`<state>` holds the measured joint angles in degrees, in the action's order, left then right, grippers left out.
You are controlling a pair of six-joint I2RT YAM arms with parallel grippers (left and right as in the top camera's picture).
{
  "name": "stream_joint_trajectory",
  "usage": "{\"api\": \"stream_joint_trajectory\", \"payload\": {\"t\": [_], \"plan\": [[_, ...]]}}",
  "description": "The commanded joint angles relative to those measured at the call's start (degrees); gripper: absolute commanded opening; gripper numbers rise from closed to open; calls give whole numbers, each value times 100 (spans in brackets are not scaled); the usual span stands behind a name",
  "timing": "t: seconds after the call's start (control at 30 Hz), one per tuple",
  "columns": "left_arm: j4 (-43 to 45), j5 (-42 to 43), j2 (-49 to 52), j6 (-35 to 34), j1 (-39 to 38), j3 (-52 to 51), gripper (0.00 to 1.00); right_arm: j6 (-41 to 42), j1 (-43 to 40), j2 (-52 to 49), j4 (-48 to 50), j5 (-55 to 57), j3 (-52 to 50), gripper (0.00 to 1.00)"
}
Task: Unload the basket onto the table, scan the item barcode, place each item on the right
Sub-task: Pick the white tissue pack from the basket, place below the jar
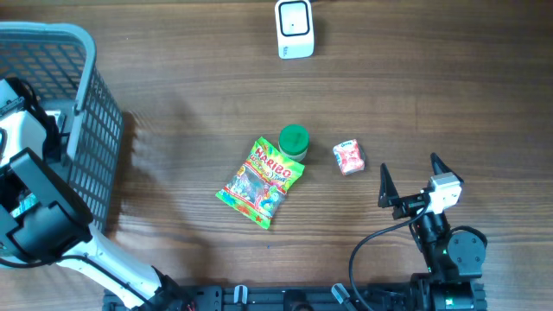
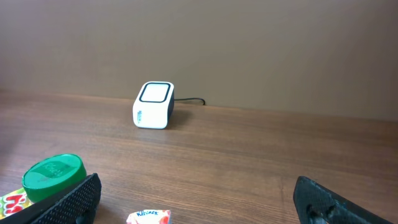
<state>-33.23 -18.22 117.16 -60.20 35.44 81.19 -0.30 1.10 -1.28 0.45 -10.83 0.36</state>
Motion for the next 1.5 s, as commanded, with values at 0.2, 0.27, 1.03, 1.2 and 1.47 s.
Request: {"api": "stream_joint_trajectory", "payload": {"t": [0.2,0.27,1.03,1.2,1.47], "plan": [[-555,575,-820,452,20,-28,4,33,33,26,31,50,-7,100],[-800,575,-1547,450,20,22,4,33,33,26,31,50,-7,100],[-3289,2483,-5904,737,-3644,-616,4,31,33,26,31,50,-7,99],[-2277,2262,-4780,732,-5659,-1543,4,33,33,26,31,50,-7,100],[-1045,2240,-2461,540,-7737,-1729,4,35,33,26,31,50,-7,100]]}}
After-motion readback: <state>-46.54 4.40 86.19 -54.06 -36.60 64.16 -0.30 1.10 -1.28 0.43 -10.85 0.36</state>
